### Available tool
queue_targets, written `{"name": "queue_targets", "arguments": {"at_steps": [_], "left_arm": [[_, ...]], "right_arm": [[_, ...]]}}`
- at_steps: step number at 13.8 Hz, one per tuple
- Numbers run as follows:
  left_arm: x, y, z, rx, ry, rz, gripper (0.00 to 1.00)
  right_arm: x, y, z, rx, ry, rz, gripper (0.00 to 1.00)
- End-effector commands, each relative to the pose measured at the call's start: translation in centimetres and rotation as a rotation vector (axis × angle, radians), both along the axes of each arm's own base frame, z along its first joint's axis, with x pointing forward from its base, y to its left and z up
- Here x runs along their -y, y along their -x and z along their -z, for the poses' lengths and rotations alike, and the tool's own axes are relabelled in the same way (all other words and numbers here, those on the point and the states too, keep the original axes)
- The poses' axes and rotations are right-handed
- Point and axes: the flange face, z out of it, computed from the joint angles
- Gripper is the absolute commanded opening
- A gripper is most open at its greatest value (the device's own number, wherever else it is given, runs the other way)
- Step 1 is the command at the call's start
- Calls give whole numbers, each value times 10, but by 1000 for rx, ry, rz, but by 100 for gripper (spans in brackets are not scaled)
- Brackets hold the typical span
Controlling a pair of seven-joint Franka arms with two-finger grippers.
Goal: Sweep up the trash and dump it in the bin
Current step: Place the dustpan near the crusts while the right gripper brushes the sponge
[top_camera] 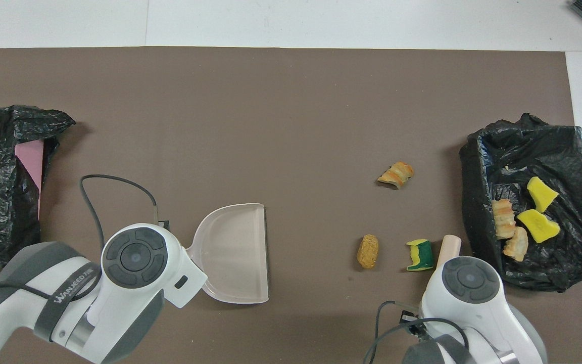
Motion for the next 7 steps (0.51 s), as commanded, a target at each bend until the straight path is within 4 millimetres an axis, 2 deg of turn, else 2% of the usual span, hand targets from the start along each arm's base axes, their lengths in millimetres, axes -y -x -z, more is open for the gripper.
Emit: {"name": "queue_targets", "arguments": {"at_steps": [1,4,7], "left_arm": [[13,10,4,54,13,-42,0],[35,23,14,61,13,-56,0],[50,35,23,82,29,-79,0]], "right_arm": [[-7,-4,-3,36,-123,-26,0],[-32,-26,-10,32,-231,5,0],[-80,-36,0,33,-293,-33,0]]}}
